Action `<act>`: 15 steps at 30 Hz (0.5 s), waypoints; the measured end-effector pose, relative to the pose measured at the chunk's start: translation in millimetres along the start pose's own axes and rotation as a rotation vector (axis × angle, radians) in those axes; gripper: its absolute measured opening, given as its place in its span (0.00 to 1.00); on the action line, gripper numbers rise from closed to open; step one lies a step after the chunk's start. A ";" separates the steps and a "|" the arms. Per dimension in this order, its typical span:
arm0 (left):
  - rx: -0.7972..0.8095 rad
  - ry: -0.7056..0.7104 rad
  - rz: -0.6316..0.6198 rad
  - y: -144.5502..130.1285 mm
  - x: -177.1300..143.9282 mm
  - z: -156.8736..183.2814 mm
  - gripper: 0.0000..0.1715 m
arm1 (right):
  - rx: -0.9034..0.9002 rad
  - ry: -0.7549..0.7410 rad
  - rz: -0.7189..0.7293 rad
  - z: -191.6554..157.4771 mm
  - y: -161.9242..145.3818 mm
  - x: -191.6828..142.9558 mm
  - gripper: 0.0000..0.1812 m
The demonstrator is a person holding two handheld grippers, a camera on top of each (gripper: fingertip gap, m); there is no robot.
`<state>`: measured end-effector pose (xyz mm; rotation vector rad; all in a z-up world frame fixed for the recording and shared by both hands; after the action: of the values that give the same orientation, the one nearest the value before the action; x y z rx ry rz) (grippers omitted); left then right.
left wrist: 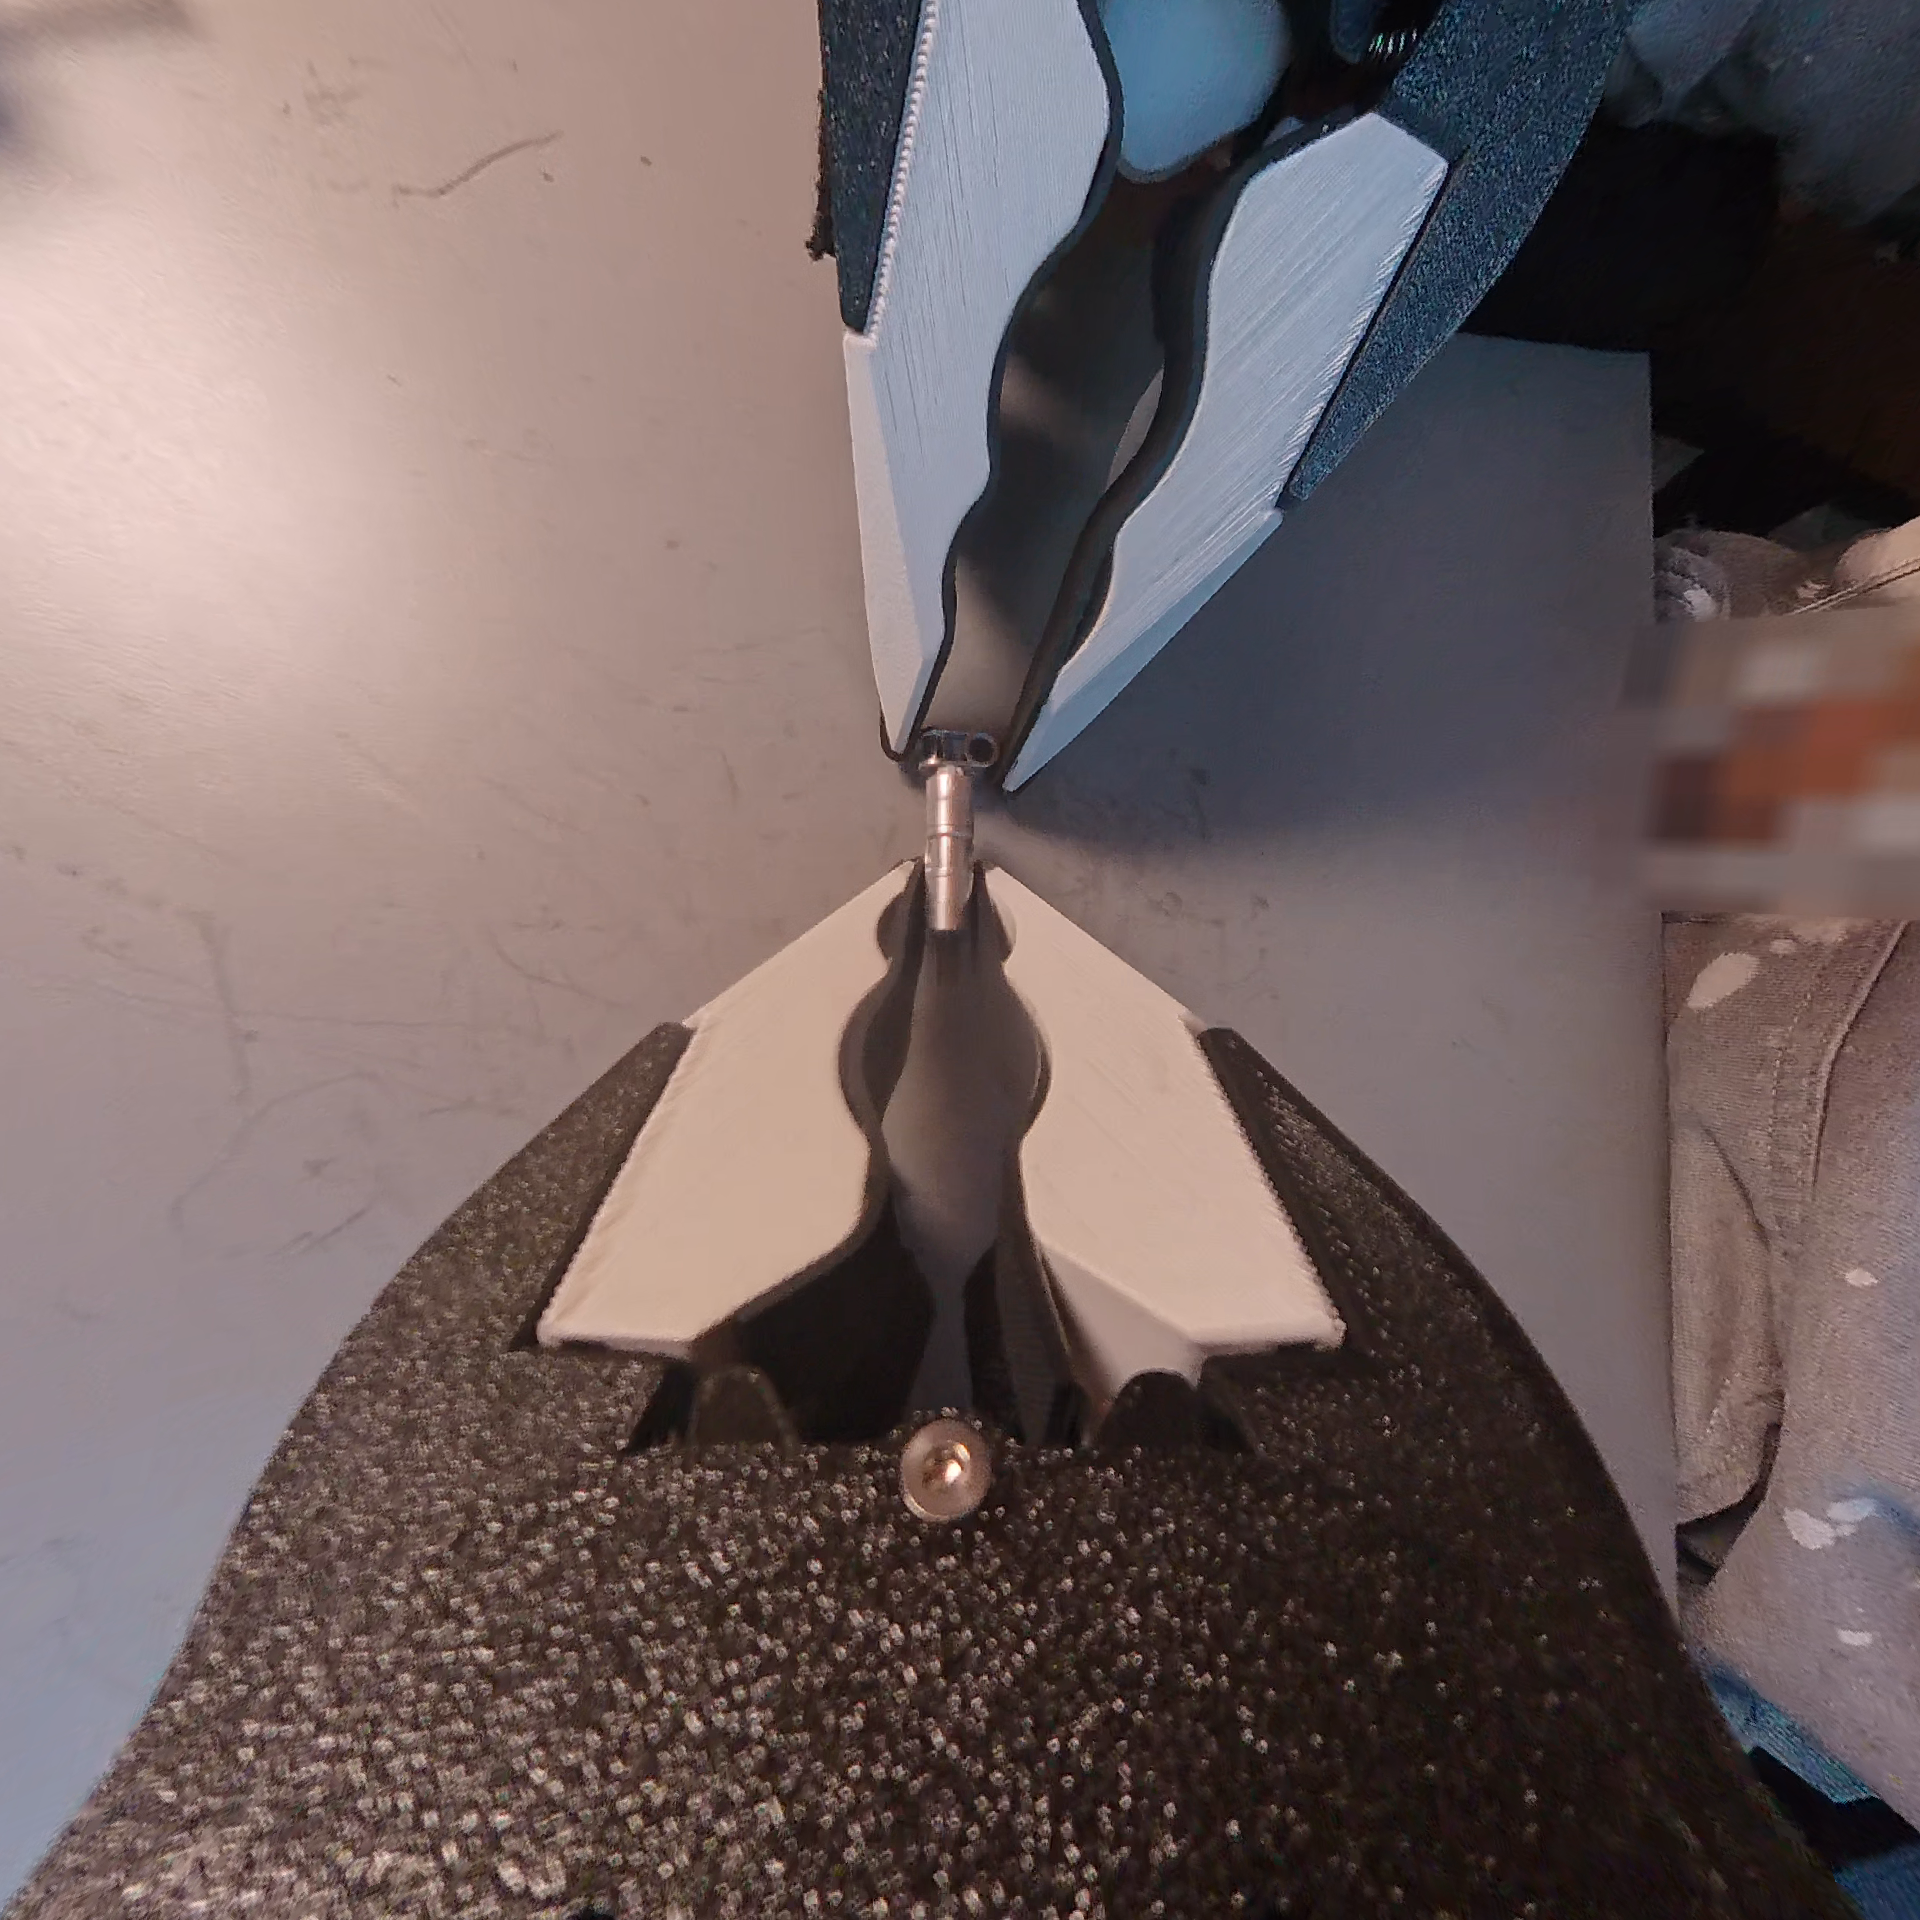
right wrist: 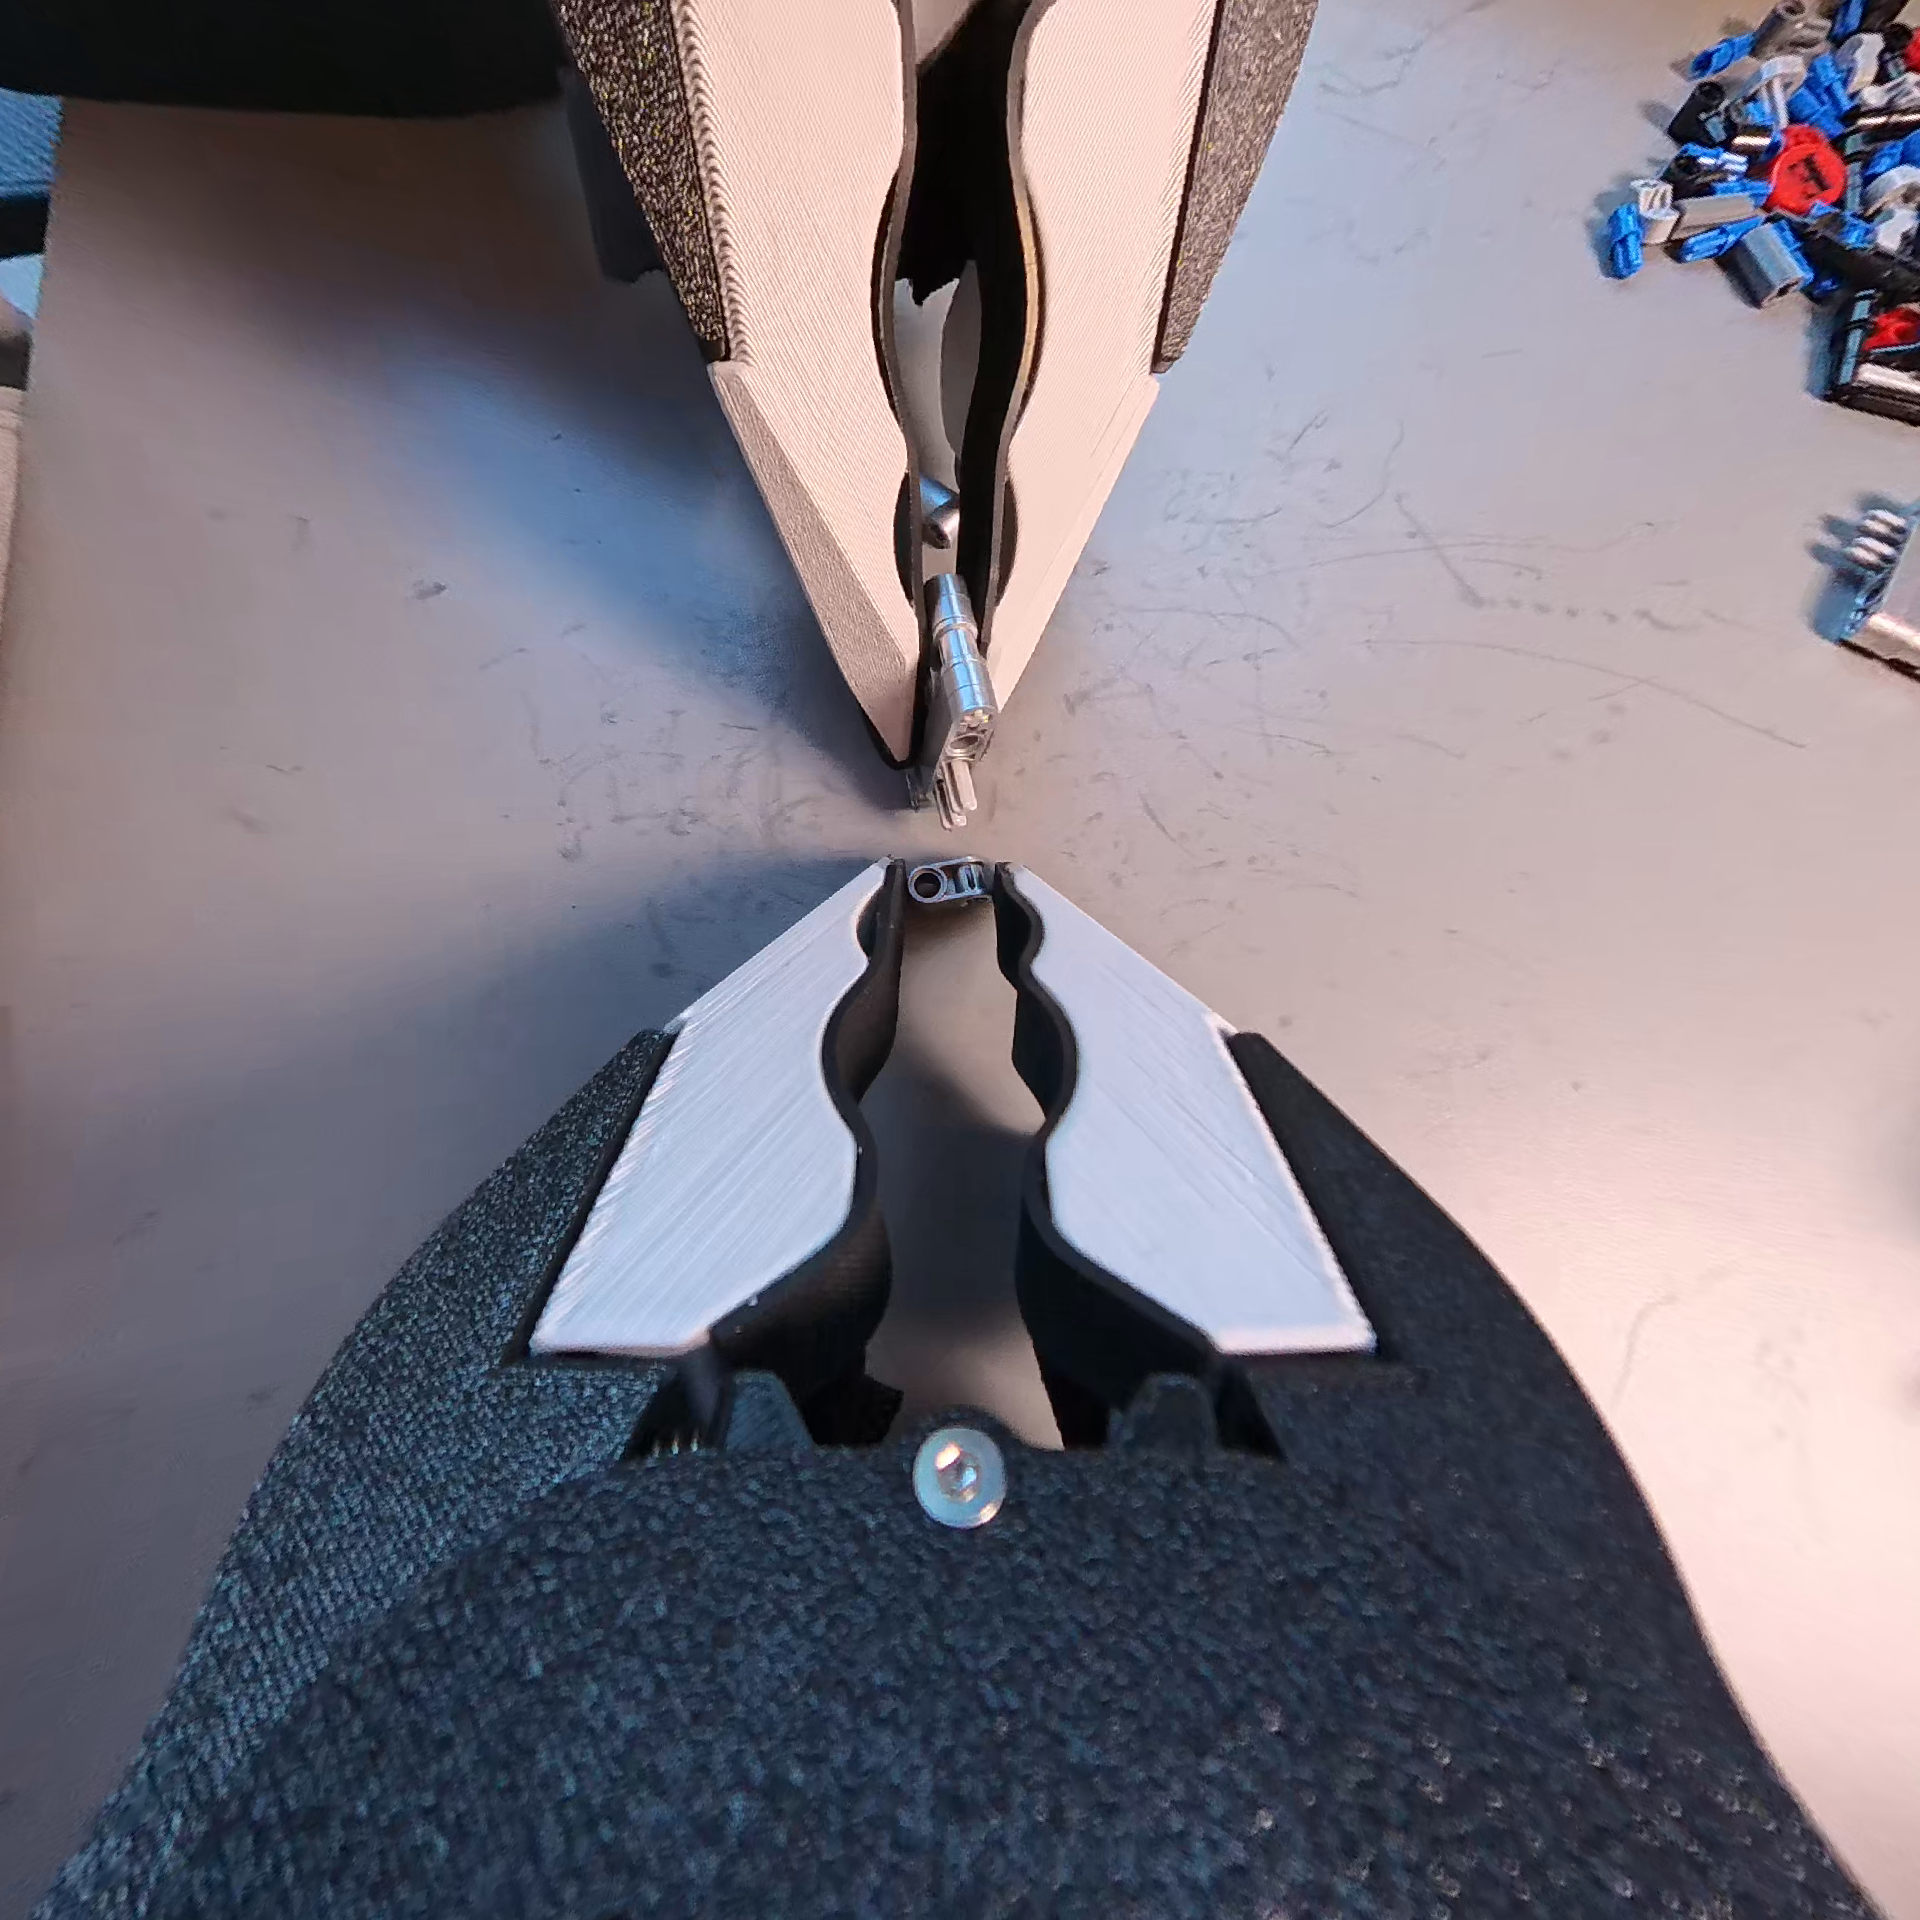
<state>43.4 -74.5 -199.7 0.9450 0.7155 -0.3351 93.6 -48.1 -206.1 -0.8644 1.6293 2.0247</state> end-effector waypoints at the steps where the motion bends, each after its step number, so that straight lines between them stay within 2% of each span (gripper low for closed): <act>1: -0.011 -0.004 -0.003 0.2 0.0 -0.1 0.03 | 0.004 0.002 0.004 0.7 0.6 -0.5 0.09; 15: -0.109 -0.118 0.039 5.4 4.2 -1.8 0.03 | 0.008 0.011 0.032 2.8 4.4 -3.3 0.06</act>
<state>48.7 -69.8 -199.9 0.8276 0.6010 -0.3118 92.6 -46.2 -200.3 -0.8535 1.6662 2.0368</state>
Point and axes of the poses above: each gripper's, where its closed fingertips meet, x out along the fingers, y out of its top, z = x × y across the jaws, the point moved 3 cm from there along -x, back along the fingers, and after that the axes turned 11 degrees about -y, right-handed, at the moved point
